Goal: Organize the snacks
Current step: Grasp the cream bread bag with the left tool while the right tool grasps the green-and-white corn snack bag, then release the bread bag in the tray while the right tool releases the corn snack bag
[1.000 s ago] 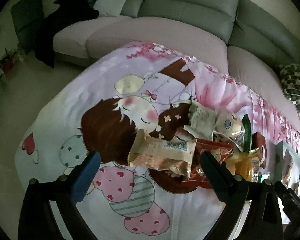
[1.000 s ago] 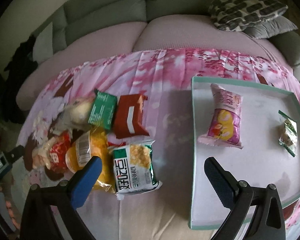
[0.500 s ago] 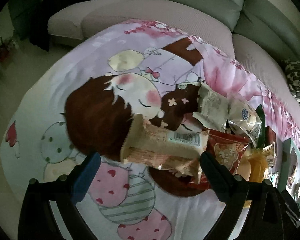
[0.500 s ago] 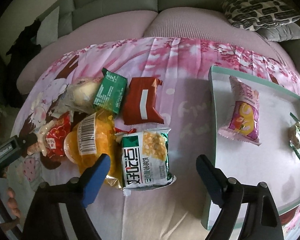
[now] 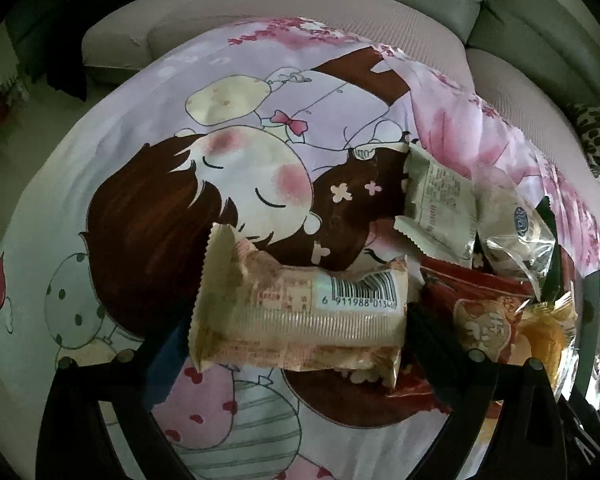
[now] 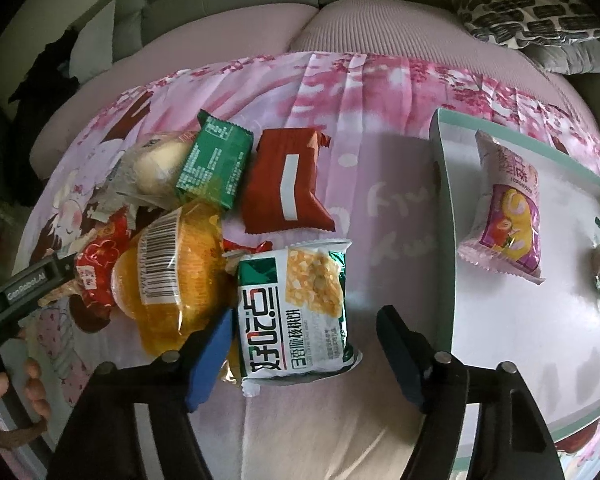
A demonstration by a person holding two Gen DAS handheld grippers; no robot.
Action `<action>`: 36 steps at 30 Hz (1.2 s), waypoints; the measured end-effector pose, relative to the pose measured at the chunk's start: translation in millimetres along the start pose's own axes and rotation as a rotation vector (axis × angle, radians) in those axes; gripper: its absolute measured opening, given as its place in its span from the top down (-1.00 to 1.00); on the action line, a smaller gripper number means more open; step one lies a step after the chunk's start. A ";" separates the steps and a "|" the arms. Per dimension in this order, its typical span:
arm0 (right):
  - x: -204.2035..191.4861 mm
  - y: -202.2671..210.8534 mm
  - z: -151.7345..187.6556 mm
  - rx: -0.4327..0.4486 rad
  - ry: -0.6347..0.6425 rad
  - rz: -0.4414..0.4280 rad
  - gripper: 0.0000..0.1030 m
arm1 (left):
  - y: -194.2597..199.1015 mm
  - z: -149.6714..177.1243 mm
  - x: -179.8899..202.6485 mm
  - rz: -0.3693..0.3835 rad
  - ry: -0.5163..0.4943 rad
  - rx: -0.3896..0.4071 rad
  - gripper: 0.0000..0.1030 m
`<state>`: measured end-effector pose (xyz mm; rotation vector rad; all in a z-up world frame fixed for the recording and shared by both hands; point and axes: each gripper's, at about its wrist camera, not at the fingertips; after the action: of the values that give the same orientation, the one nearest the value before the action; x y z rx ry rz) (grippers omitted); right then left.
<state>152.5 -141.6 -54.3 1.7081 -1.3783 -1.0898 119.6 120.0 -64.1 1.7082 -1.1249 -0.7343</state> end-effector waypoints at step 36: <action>34.1 58.4 -15.8 0.148 -0.123 -0.050 -0.02 | 98.4 -5.1 40.6 0.044 -0.101 0.235 -0.57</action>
<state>146.0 -187.2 -2.3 1.8148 -1.5336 -1.1622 104.9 70.3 29.1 1.8511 -1.3588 -0.6891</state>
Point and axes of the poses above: each gripper's, at about its wrist camera, not at the fingertips, and y roughly against the way its jaws point, x to its right, z to its underside, and after that the axes turned 10 degrees about -y, right-handed
